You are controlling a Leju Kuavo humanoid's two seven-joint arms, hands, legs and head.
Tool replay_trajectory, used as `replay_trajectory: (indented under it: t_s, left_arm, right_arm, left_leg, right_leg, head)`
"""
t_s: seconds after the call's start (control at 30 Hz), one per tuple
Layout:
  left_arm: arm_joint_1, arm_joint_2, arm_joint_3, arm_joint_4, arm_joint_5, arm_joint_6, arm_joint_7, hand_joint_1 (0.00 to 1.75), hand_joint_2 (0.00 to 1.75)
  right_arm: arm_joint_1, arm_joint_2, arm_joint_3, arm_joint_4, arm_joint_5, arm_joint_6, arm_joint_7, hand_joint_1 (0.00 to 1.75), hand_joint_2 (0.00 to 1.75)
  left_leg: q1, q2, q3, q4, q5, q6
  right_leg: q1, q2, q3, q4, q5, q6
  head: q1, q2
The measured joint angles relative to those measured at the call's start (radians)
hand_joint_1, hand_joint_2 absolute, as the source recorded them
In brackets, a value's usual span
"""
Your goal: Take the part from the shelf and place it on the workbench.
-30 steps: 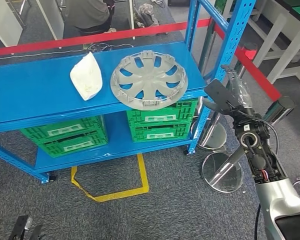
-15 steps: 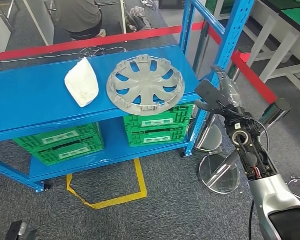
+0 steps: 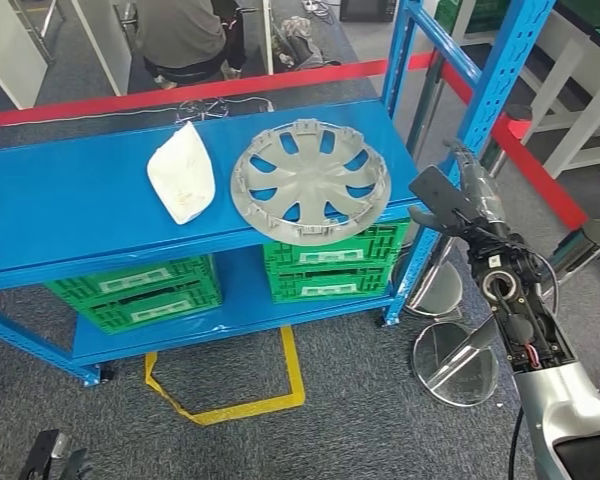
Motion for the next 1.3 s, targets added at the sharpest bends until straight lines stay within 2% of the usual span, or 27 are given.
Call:
replay_trajectory:
  t_s: [0.3,0.67,0.77,0.93,1.0,1.07,1.1,1.17,1.2,1.23,1.27,1.3]
  left_arm:
    - [-0.001,0.001,-0.001,0.000,0.004,0.004,0.000,0.00,0.00]
    - [-0.001,0.001,-0.001,0.000,0.010,0.004,0.000,0.00,0.00]
    - [-0.001,0.001,-0.001,0.000,0.012,0.005,0.000,0.00,0.00]
    - [0.000,0.002,-0.001,0.000,0.016,0.005,-0.006,0.00,0.00]
    - [-0.001,0.002,-0.001,0.000,0.017,0.006,-0.008,0.00,0.00]
    - [-0.001,0.001,-0.001,0.000,0.019,0.007,-0.010,0.00,0.00]
    - [-0.001,0.001,-0.002,0.000,0.019,0.007,-0.010,0.00,0.00]
    - [-0.001,-0.001,-0.002,0.000,0.019,0.008,-0.010,0.00,0.00]
    - [0.000,-0.002,-0.003,0.000,0.019,0.008,-0.010,0.00,0.00]
    - [0.001,-0.004,-0.004,0.000,0.019,0.008,-0.010,0.00,0.00]
    - [0.001,-0.004,-0.005,0.000,0.020,0.008,-0.010,0.00,0.00]
    - [0.001,-0.005,-0.006,0.000,0.020,0.008,-0.010,0.00,0.00]
  right_arm:
    - [0.001,0.000,0.001,0.000,0.000,0.004,-0.002,0.00,1.75]
    - [0.000,0.000,0.001,0.000,0.002,0.004,-0.011,0.00,1.75]
    - [0.000,0.000,0.001,0.000,0.004,0.004,-0.012,0.00,1.75]
    - [-0.001,0.000,0.003,0.001,0.006,0.003,-0.015,0.00,1.75]
    - [-0.003,0.000,0.003,0.001,0.006,0.002,-0.016,0.00,1.75]
    - [-0.008,0.000,0.003,0.001,0.006,0.002,-0.017,0.00,1.75]
    - [-0.011,-0.001,0.003,0.001,0.007,0.002,-0.018,0.00,1.75]
    - [-0.012,-0.001,0.003,0.003,0.007,0.004,-0.018,0.00,1.75]
    - [-0.011,-0.001,0.003,0.005,0.007,0.005,-0.018,0.00,1.75]
    - [-0.010,-0.001,0.003,0.007,0.007,0.006,-0.018,0.00,1.75]
    - [-0.009,-0.001,0.003,0.008,0.007,0.006,-0.018,0.00,1.75]
    - [-0.010,-0.001,0.003,0.009,0.008,0.006,-0.018,0.00,1.75]
  left_leg:
    - [0.002,0.002,0.007,-0.015,0.003,-0.006]
    - [0.002,0.002,0.008,-0.016,0.006,-0.011]
    - [0.001,0.002,0.007,-0.015,0.005,-0.010]
    - [-0.005,0.001,0.004,-0.008,0.002,-0.002]
    - [-0.001,0.002,0.009,-0.018,0.006,0.003]
    - [0.008,0.004,0.022,-0.037,0.013,0.011]
    - [0.012,0.006,0.028,-0.044,0.016,0.013]
    - [0.013,0.007,0.032,-0.045,0.014,0.016]
    - [0.014,0.006,0.033,-0.045,0.012,0.014]
    - [0.016,0.006,0.036,-0.044,0.009,0.011]
    - [0.019,0.005,0.039,-0.042,0.005,0.007]
    - [0.023,0.004,0.044,-0.039,-0.001,0.001]
  right_leg:
    - [0.003,0.002,0.000,-0.001,-0.005,-0.009]
    - [0.002,0.002,0.001,-0.001,-0.002,-0.013]
    - [0.000,0.002,0.001,-0.002,-0.001,-0.013]
    - [-0.004,0.001,0.002,-0.005,0.001,-0.005]
    - [-0.003,0.001,0.003,-0.009,0.002,0.000]
    - [-0.001,0.000,-0.012,0.023,-0.019,0.007]
    - [-0.002,-0.001,-0.034,0.072,-0.044,0.011]
    - [-0.007,-0.002,-0.103,0.214,-0.101,0.018]
    - [-0.011,-0.002,-0.132,0.268,-0.115,0.022]
    - [-0.015,-0.003,-0.146,0.287,-0.110,0.026]
    - [-0.020,-0.003,-0.139,0.266,-0.086,0.030]
    - [-0.024,-0.004,-0.113,0.205,-0.046,0.035]
  head:
    - [-0.021,0.000]
    - [-0.026,0.000]
    - [-0.026,0.000]
    - [-0.029,0.000]
    - [-0.030,0.000]
    - [-0.026,0.000]
    - [-0.022,0.000]
    - [-0.014,0.000]
    - [-0.012,0.000]
    - [-0.010,0.000]
    - [-0.008,0.000]
    - [-0.006,0.000]
